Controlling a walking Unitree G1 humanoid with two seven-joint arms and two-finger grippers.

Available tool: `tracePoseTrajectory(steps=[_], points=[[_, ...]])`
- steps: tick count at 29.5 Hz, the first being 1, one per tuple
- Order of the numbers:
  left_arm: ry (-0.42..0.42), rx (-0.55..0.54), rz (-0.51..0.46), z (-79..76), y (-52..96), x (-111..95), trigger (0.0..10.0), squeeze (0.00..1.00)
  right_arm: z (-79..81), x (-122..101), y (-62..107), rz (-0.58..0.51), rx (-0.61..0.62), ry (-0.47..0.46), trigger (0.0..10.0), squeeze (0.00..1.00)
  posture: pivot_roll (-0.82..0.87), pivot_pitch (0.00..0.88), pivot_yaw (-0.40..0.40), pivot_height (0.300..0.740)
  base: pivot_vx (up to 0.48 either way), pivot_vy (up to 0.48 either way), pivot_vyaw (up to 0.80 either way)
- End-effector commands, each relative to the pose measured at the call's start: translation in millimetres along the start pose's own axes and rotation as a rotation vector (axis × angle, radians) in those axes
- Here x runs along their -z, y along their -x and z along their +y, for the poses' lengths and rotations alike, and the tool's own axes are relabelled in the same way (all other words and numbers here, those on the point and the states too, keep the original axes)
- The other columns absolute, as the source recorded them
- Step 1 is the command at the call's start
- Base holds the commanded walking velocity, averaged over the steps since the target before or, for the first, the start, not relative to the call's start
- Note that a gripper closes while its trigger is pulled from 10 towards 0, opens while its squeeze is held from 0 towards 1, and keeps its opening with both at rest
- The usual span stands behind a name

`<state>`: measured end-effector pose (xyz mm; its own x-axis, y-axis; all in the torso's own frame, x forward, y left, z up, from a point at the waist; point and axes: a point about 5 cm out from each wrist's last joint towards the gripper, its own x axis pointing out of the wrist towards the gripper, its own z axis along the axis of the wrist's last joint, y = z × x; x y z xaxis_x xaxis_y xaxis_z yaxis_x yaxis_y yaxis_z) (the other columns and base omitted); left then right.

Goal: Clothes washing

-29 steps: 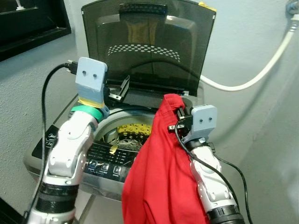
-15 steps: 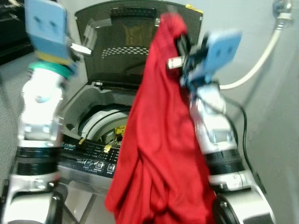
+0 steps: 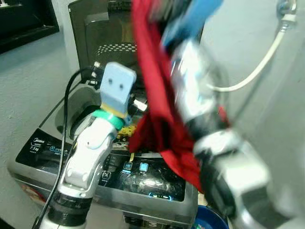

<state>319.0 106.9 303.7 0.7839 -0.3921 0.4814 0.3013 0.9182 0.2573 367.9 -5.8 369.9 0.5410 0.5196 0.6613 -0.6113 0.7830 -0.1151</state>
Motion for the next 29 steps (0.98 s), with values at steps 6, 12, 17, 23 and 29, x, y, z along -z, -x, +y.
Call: tracePoseTrajectory(steps=[6,12,17,23,29], points=[[0.075,0.134,0.027,10.5,12.9,-11,10.0,0.0,23.5,53,51.3,0.187,-0.315,0.047,10.0,0.0,-0.02,0.082,0.059,0.74,0.0,0.0,0.0],[0.086,0.346,0.149,1.1,42.5,2,10.0,0.0,-1.3,62,66.4,0.214,-0.129,0.065,10.0,0.0,-0.01,0.094,0.068,0.74,0.0,0.0,0.0],[0.007,0.488,0.221,-2.3,61.0,8,10.0,0.0,-30.0,27,56.9,0.078,0.024,0.074,10.0,0.0,-0.01,0.098,0.077,0.74,0.0,0.0,0.0],[-0.108,0.522,0.257,0.8,60.5,15,10.0,0.0,-35.0,-56,40.9,-0.187,-0.105,0.064,10.0,0.0,-0.01,0.094,0.085,0.74,0.0,0.0,0.0],[-0.06,0.473,0.24,3.0,44.4,21,10.0,0.0,-40.5,-82,47.3,-0.24,-0.135,0.094,10.0,0.0,-0.02,0.092,0.089,0.74,0.0,0.0,0.0]])
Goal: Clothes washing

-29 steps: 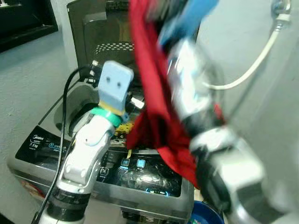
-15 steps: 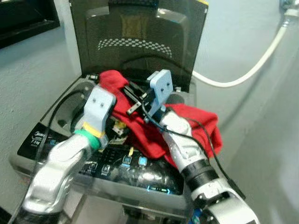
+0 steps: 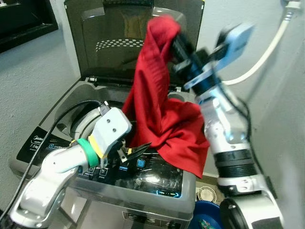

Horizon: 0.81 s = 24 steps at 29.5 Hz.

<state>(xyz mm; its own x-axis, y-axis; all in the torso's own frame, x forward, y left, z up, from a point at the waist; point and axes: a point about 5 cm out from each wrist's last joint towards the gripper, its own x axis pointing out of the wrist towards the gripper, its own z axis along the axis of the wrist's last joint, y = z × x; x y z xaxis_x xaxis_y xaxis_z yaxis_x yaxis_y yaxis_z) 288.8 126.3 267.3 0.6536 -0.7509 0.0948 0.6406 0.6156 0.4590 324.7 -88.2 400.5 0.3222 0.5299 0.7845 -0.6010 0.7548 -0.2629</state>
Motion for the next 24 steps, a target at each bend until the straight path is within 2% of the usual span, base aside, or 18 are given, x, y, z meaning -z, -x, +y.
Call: tracePoseTrajectory(steps=[1,4,5,6,8,9,10,11,14,15,17,18,19,21,22,23,24], points=[[0.007,-0.026,0.01,5.4,-3.4,5,10.0,0.0,0.6,-7,-0.2,-0.018,-0.016,-0.001,10.0,0.0,-0.02,0.092,0.089,0.74,0.0,0.0,0.0],[0.014,-0.083,0.003,20.5,-16.5,10,10.0,0.0,-2.1,2,14.6,0.033,-0.005,0.017,10.0,0.0,-0.02,0.102,0.093,0.74,0.0,0.0,0.0],[0.014,-0.083,0.003,20.5,-16.5,10,10.0,0.0,-2.1,2,14.6,0.033,-0.005,0.017,10.0,0.0,-0.02,0.102,0.093,0.74,0.0,0.0,0.0],[0.012,-0.106,0.005,28.2,-22.0,13,10.0,0.0,-3.1,4,19.8,0.052,0.007,0.016,10.0,0.0,-0.02,0.108,0.097,0.74,0.0,0.0,0.0],[0.008,-0.119,0.008,33.0,-25.2,15,10.0,0.0,-3.5,4,22.7,0.063,0.015,0.014,10.0,0.0,-0.03,0.11,0.098,0.74,0.0,0.0,0.0],[0.01,-0.111,0.01,38.7,-32.9,18,10.0,0.0,-3.7,2,27.0,0.072,0.022,0.001,10.0,0.0,-0.04,0.118,0.104,0.74,0.0,0.0,0.0],[-0.004,-0.09,0.035,45.0,-44.2,23,10.0,0.0,-3.8,-4,30.6,0.076,0.03,-0.014,10.0,0.0,-0.05,0.123,0.112,0.74,0.0,0.0,0.0],[-0.026,-0.129,0.073,52.8,-49.7,29,10.0,0.0,-5.2,-6,32.2,0.074,0.04,-0.016,10.0,0.0,-0.05,0.124,0.122,0.74,0.0,0.0,0.0],[-0.043,-0.161,0.1,58.2,-52.2,32,10.0,0.0,-5.8,-8,32.9,0.075,0.047,-0.018,10.0,0.0,-0.06,0.124,0.125,0.74,0.0,0.0,0.0],[-0.076,-0.237,0.159,69.0,-54.2,38,10.0,0.0,-8.3,-10,35.2,0.079,0.061,-0.013,10.0,0.0,-0.06,0.126,0.132,0.74,0.0,0.0,0.0],[-0.16,-0.496,0.286,102.0,-42.6,45,10.0,0.0,-18.9,-9,45.2,0.109,0.118,0.016,10.0,0.0,-0.07,0.127,0.144,0.74,0.0,0.0,0.0],[-0.16,-0.496,0.286,102.0,-42.6,45,10.0,0.0,-18.9,-9,45.2,0.109,0.118,0.016,10.0,0.0,-0.07,0.127,0.144,0.74,0.0,0.0,0.0],[-0.191,-0.589,0.316,113.4,-35.7,45,10.0,0.0,-23.1,-8,49.4,0.122,0.139,0.027,10.0,0.0,-0.07,0.127,0.145,0.74,0.0,0.0,0.0],[-0.296,-0.821,0.377,142.5,-10.5,39,10.0,0.0,-34.2,3,65.2,0.202,0.208,0.081,10.0,0.0,-0.06,0.128,0.143,0.74,0.0,0.0,0.0],[-0.296,-0.821,0.377,142.5,-10.5,39,10.0,0.0,-34.2,3,65.2,0.202,0.208,0.081,10.0,0.0,-0.06,0.128,0.143,0.74,0.0,0.0,0.0],[-0.36,-0.961,0.396,159.6,9.2,31,10.0,0.0,-37.3,12,74.7,0.257,0.23,0.115,10.0,0.0,-0.05,0.129,0.137,0.74,0.0,0.0,0.0],[-0.36,-0.961,0.396,159.6,9.2,31,10.0,0.0,-37.3,12,74.7,0.257,0.23,0.115,10.0,0.0,-0.05,0.129,0.137,0.74,0.0,0.0,0.0]])
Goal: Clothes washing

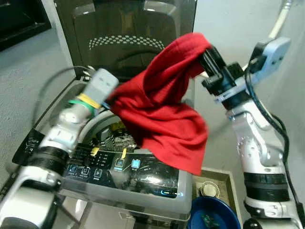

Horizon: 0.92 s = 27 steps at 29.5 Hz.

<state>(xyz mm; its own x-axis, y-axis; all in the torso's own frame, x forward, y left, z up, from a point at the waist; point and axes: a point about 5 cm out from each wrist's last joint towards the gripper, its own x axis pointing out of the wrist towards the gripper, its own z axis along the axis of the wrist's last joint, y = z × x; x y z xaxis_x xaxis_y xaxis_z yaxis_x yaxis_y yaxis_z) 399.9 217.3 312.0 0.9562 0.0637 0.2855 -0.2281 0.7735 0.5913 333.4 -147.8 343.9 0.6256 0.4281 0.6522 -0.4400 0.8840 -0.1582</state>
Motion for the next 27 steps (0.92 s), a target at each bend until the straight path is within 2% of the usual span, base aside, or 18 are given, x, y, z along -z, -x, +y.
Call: tracePoseTrajectory(steps=[1,2,3,5,8,10,11,14,15,16,17,18,19,21,22,24,26,27], points=[[-0.077,-0.249,0.065,48.4,3.1,15,10.0,0.0,-4.2,12,7.9,0.05,0.037,0.08,10.0,0.0,-0.04,0.129,0.131,0.74,0.0,0.0,0.0],[-0.077,-0.249,0.065,48.4,3.1,15,10.0,0.0,-4.2,12,7.9,0.05,0.037,0.08,10.0,0.0,-0.04,0.129,0.131,0.74,0.0,0.0,0.0],[-0.114,-0.351,0.056,69.6,6.3,15,10.0,0.0,-3.2,22,12.0,0.098,0.037,0.113,10.0,0.0,-0.04,0.129,0.131,0.74,0.0,0.0,0.0],[-0.114,-0.351,0.056,69.6,6.3,15,10.0,0.0,-3.2,22,12.0,0.098,0.037,0.113,10.0,0.0,-0.04,0.129,0.131,0.74,0.0,0.0,0.0],[-0.324,-0.688,-0.06,139.9,24.6,-3,10.0,0.0,20.4,63,22.2,0.252,-0.039,0.177,10.0,0.0,-0.02,0.134,0.12,0.74,0.0,0.0,0.0],[-0.443,-0.798,-0.138,163.0,34.0,-17,10.0,0.0,36.1,73,22.7,0.275,-0.084,0.166,10.0,0.0,-0.01,0.136,0.117,0.74,0.0,0.0,0.0],[-0.443,-0.798,-0.138,163.0,34.0,-17,10.0,0.0,36.1,73,22.7,0.275,-0.084,0.166,10.0,0.0,-0.01,0.136,0.117,0.74,0.0,0.0,0.0],[-0.419,-0.595,-0.119,153.8,27.1,-10,10.0,0.0,67.7,75,16.2,0.249,-0.185,0.113,10.0,0.0,0.01,0.135,0.109,0.74,0.0,0.0,0.0],[-0.226,-0.385,-0.009,128.1,18.2,10,10.0,0.0,77.2,75,13.5,0.231,-0.213,0.099,10.0,0.0,0.01,0.134,0.105,0.74,0.0,0.0,0.0],[-0.15,-0.299,0.029,115.8,15.7,18,10.0,0.0,79.9,75,12.7,0.225,-0.222,0.095,10.0,0.0,0.01,0.134,0.105,0.74,0.0,0.0,0.0],[-0.15,-0.299,0.029,115.8,15.7,18,10.0,0.0,79.9,75,12.7,0.225,-0.222,0.095,10.0,0.0,0.01,0.134,0.105,0.74,0.0,0.0,0.0],[0.033,-0.107,0.104,83.3,14.6,32,10.0,0.0,84.0,73,10.9,0.211,-0.235,0.079,10.0,0.0,0.01,0.135,0.103,0.74,0.0,0.0,0.0],[0.033,-0.107,0.104,83.3,14.6,32,10.0,0.0,84.0,73,10.9,0.211,-0.235,0.079,10.0,0.0,0.01,0.135,0.103,0.74,0.0,0.0,0.0],[0.29,0.184,0.16,25.2,24.8,45,10.0,0.0,87.0,67,8.8,0.18,-0.245,0.064,10.0,0.0,0.01,0.135,0.103,0.74,0.0,0.0,0.0],[0.363,0.266,0.176,9.8,29.8,47,10.0,0.0,87.5,66,8.4,0.17,-0.248,0.061,10.0,0.0,0.01,0.135,0.103,0.74,0.0,0.0,0.0],[0.385,0.292,0.182,4.5,31.7,47,10.0,0.0,87.4,65,8.4,0.165,-0.248,0.06,10.0,0.0,0.01,0.135,0.103,0.74,0.0,0.0,0.0],[0.423,0.396,0.156,-13.6,37.4,43,10.0,0.0,82.0,49,7.8,0.111,-0.244,-0.021,10.0,0.0,-0.01,0.141,0.104,0.74,0.0,0.0,0.0],[0.423,0.396,0.156,-13.6,37.4,43,10.0,0.0,82.0,49,7.8,0.111,-0.244,-0.021,10.0,0.0,-0.01,0.141,0.104,0.74,0.0,0.0,0.0]])
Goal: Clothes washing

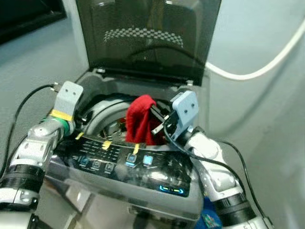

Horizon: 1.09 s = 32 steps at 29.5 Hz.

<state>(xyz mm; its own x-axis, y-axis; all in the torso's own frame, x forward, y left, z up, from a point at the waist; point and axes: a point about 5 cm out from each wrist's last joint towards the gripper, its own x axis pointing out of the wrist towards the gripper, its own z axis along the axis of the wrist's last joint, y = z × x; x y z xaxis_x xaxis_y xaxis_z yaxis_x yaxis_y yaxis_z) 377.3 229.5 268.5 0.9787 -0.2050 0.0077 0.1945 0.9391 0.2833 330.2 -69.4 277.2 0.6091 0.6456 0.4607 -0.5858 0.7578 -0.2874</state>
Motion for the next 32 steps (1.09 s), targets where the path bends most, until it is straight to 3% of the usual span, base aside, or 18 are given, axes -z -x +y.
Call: tracePoseTrajectory(steps=[1,2,4,9,10,14,17,18,21,24,25,26,30,31,32], points=[[0.016,0.06,0.024,-6.7,2.4,8,10.0,0.0,-1.0,-20,-0.2,-0.091,-0.022,-0.042,10.0,0.0,-0.01,0.141,0.104,0.74,0.0,0.0,0.0],[0.016,0.06,0.024,-6.7,2.4,8,10.0,0.0,-1.0,-20,-0.2,-0.091,-0.022,-0.042,10.0,0.0,-0.01,0.141,0.104,0.74,0.0,0.0,0.0],[-0.054,0.193,-0.027,-17.3,4.4,-3,10.0,0.0,-0.1,-28,4.2,-0.083,-0.092,0.014,10.0,0.0,-0.01,0.142,0.106,0.74,0.0,0.0,0.0],[-0.151,0.313,-0.127,-27.9,9.2,-25,10.0,0.0,-3.9,-21,5.8,-0.049,-0.07,0.078,10.0,0.0,-0.02,0.14,0.109,0.74,0.0,0.0,0.0],[-0.17,0.354,-0.184,-33.4,13.1,-34,10.0,0.0,-5.8,-19,5.9,-0.044,-0.045,0.082,10.0,0.0,-0.02,0.14,0.109,0.74,0.0,0.0,0.0],[-0.142,0.543,-0.34,-55.6,36.8,-64,10.0,0.0,-9.2,-17,6.6,-0.049,0.027,0.067,10.0,0.0,-0.01,0.137,0.108,0.74,0.0,0.0,0.0],[-0.123,0.595,-0.367,-61.1,42.5,-70,10.0,0.0,-9.6,-17,6.9,-0.052,0.041,0.062,10.0,0.0,-0.01,0.137,0.108,0.74,0.0,0.0,0.0],[-0.107,0.693,-0.387,-72.5,54.4,-75,10.0,0.0,-7.8,-18,8.5,-0.052,0.055,0.067,10.0,0.0,0.0,0.137,0.11,0.74,0.0,0.0,0.0],[-0.115,0.707,-0.386,-75.7,57.2,-74,10.0,0.0,-6.3,-19,9.9,-0.051,0.058,0.07,10.0,0.0,0.0,0.137,0.11,0.74,0.0,0.0,0.0],[-0.137,0.645,-0.336,-72.1,51.1,-65,10.0,0.0,-4.3,-21,12.1,-0.052,0.046,0.068,10.0,0.0,0.0,0.137,0.113,0.74,0.0,0.0,0.0],[-0.139,0.531,-0.251,-64.9,39.8,-50,10.0,0.0,3.0,-26,13.4,-0.048,-0.053,0.1,10.0,0.0,0.0,0.137,0.115,0.74,0.0,0.0,0.0],[-0.139,0.531,-0.251,-64.9,39.8,-50,10.0,0.0,3.0,-26,13.4,-0.048,-0.053,0.1,10.0,0.0,0.0,0.137,0.115,0.74,0.0,0.0,0.0],[-0.109,0.458,-0.208,-59.8,33.3,-39,10.0,0.0,11.1,-20,6.3,0.051,-0.22,0.355,10.0,0.0,-0.01,0.137,0.121,0.74,0.0,0.0,0.0],[-0.103,0.457,-0.206,-60.6,33.0,-38,10.0,0.0,13.4,-16,4.7,0.083,-0.276,0.408,10.0,0.18,-0.01,0.136,0.122,0.74,0.0,0.0,0.0],[-0.1,0.457,-0.204,-61.3,32.9,-38,10.0,0.0,14.9,-14,4.1,0.105,-0.313,0.441,10.0,0.18,-0.01,0.136,0.122,0.74,0.0,0.0,0.0]])
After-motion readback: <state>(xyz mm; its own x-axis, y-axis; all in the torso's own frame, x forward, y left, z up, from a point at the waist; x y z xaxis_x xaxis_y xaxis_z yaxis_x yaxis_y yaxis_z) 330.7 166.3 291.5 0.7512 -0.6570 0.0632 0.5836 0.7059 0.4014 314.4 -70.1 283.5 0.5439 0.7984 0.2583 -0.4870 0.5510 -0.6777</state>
